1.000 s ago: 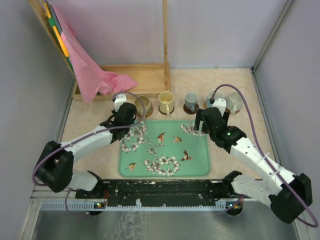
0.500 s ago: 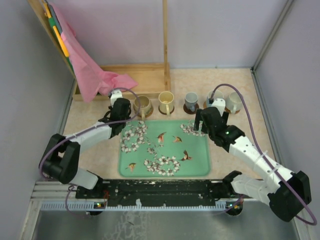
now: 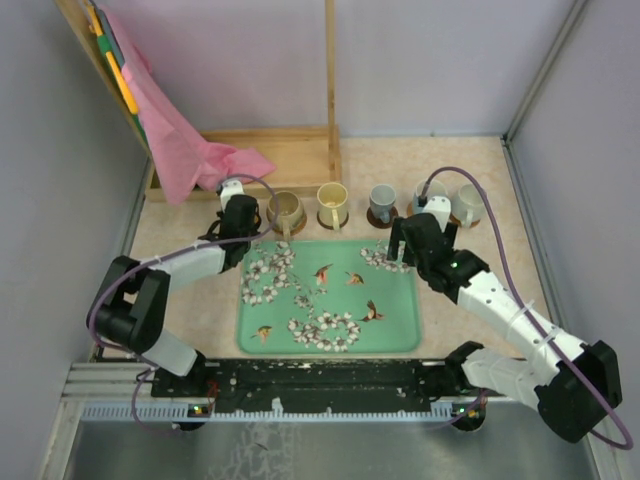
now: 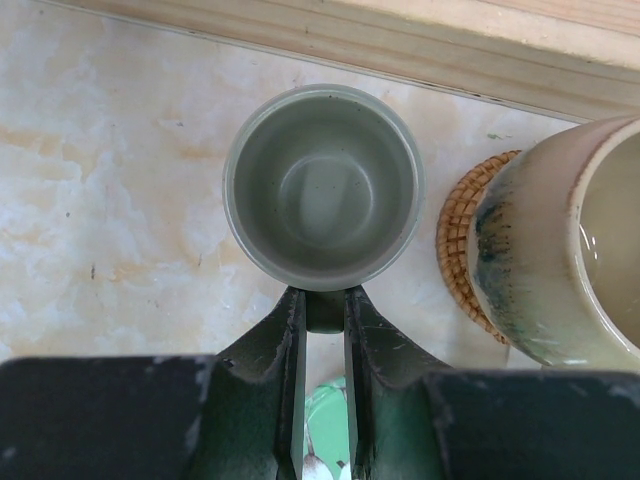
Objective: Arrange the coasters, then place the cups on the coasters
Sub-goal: Place the cup on the coaster.
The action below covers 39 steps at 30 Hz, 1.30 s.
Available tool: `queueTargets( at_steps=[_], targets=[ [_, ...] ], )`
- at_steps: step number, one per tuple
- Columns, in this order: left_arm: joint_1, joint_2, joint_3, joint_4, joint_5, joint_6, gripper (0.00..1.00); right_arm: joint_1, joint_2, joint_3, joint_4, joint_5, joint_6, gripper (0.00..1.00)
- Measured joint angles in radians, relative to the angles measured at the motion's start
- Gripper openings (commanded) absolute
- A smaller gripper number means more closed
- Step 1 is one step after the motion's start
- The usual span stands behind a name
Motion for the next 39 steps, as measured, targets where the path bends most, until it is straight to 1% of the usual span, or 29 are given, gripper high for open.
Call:
queueTargets(
  at_steps=[25, 39],
  targets=[
    [0.025, 0.079, 0.0, 0.03, 0.03, 0.008, 0.0, -0.009, 0.008, 0.0, 0.006, 0.0, 0.0, 0.9],
    [0.025, 0.091, 0.001, 0.041, 0.029, 0.011, 0.01, -0.013, 0.008, 0.0, 0.007, -0.005, 0.0, 0.9]
  ],
)
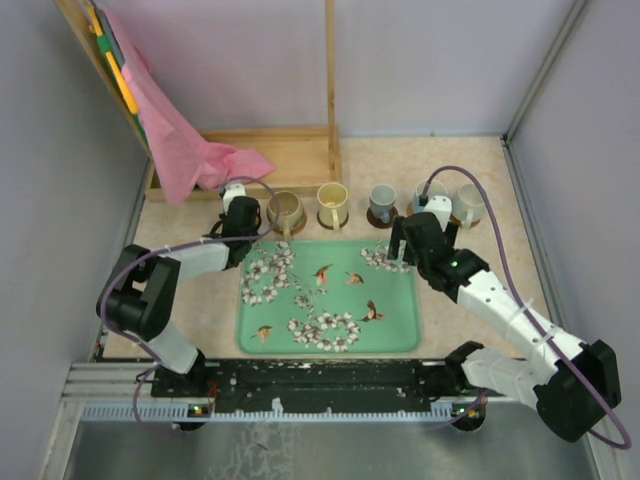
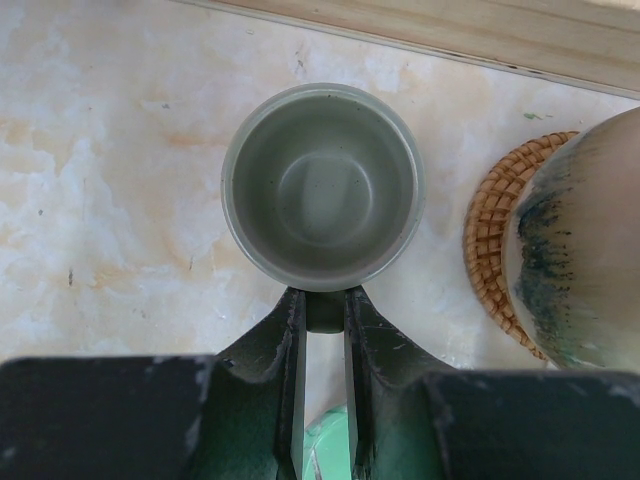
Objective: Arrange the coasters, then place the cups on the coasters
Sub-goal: Place the cup on the coaster.
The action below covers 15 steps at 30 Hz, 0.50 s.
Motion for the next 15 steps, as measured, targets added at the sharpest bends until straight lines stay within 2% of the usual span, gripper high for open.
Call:
queueTargets(
  at_steps=[4, 9, 15],
  targets=[
    [0.0, 0.006, 0.007, 0.001, 0.0, 0.0, 0.08, -0.003, 0.0, 0.0, 0.0, -0.003, 0.0, 0.9],
    [0.0, 0.007, 0.008, 0.0, 0.001, -0.001, 0.12, -0.004, 0.0, 0.0, 0.0, -0.003, 0.0, 0.9],
    [0.0, 0.007, 0.008, -0.002, 0.001, -0.003, 0.25, -0.004, 0.0, 0.0, 0.0, -0.003, 0.0, 0.9]
  ],
)
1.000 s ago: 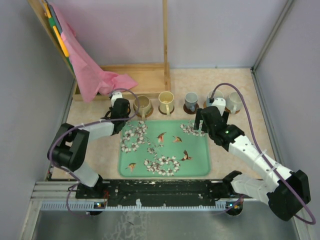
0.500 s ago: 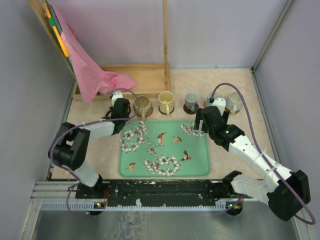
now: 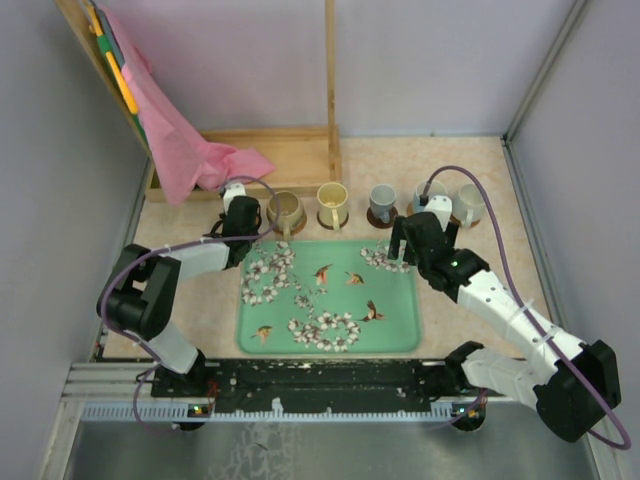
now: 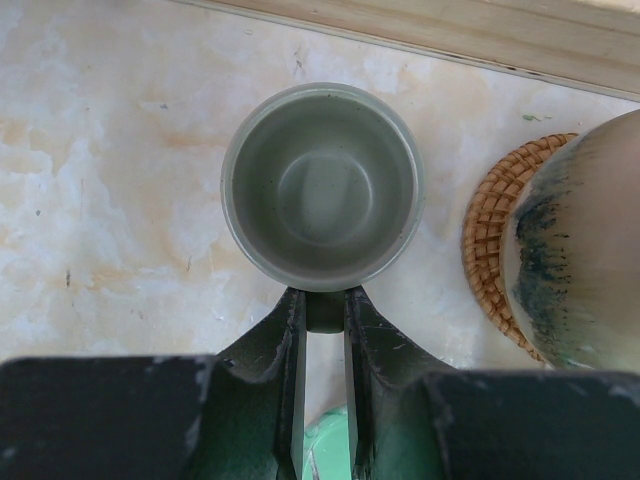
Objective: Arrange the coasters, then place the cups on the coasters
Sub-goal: Place the cup on the coaster.
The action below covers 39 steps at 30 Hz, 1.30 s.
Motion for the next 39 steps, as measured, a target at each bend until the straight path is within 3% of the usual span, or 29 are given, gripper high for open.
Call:
queueTargets(
  at_steps=[3, 25, 37, 38, 39],
  targets=[
    [0.0, 0.0, 0.0, -0.003, 0.0, -0.005, 0.31, 0.0, 0.0, 0.0, 0.0, 0.0, 0.0, 0.9],
    [0.0, -0.017, 0.0, -0.074, 0.005, -0.039, 0.4, 0.0, -0.002, 0.0, 0.0, -0.011, 0.0, 0.9],
    [0.0, -0.118, 0.028, -0.174, 0.048, -0.052, 0.75, 0.0, -0.008, 0.0, 0.001, -0.03, 0.0, 0.91],
    [-0.001, -0.124, 0.035, -0.184, 0.051, -0.053, 0.84, 0.0, -0.008, 0.0, 0.001, -0.032, 0.0, 0.91],
    [-0.001, -0.128, 0.041, -0.193, 0.055, -0.055, 0.86, 0.0, -0.008, 0.0, 0.002, -0.035, 0.0, 0.91]
  ],
)
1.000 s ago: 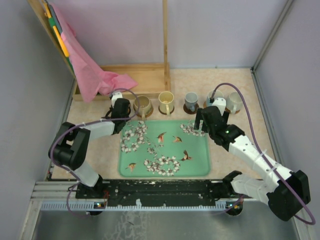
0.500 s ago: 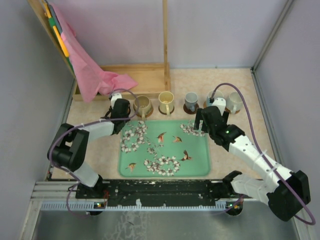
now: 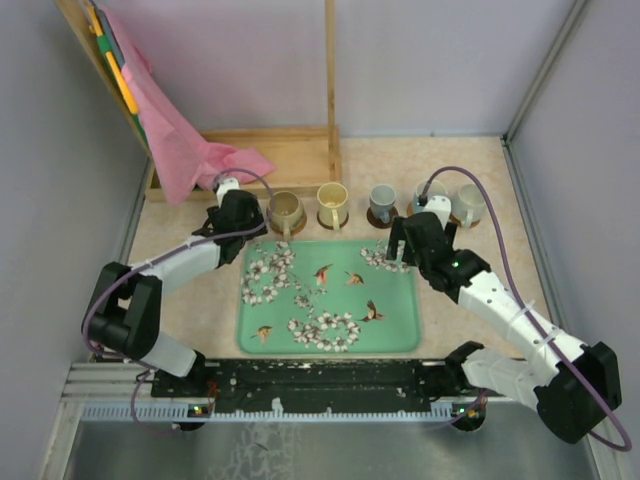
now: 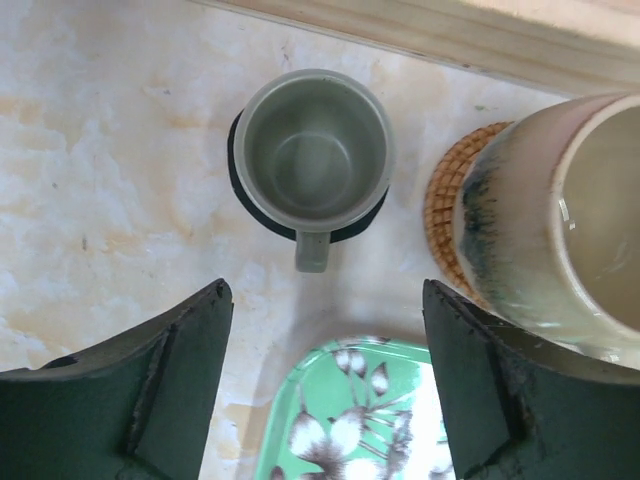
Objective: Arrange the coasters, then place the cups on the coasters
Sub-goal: Place the cup on the coaster, then reset both arms
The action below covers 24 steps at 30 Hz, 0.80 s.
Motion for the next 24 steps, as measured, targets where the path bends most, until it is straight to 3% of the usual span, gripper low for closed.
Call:
queueTargets(
  at_steps=[7, 8, 9, 24],
  targets=[
    [-0.025, -0.048, 0.012, -0.074, 0.009, -0.004, 0.89, 0.0, 0.0, 0.0, 0.021, -0.043, -0.001, 0.91],
    [-0.031, -0.058, 0.012, -0.085, 0.01, -0.004, 0.99, 0.0, 0.0, 0.0, 0.024, -0.051, -0.001, 0.92],
    [-0.038, -0.068, 0.012, -0.095, 0.01, -0.004, 1.0, 0.0, 0.0, 0.0, 0.027, -0.056, -0.001, 0.92],
    [-0.176, -0.23, 0.012, -0.211, -0.006, -0.031, 1.0, -0.001, -0.011, 0.02, 0.027, -0.073, 0.009, 0.93]
  ],
)
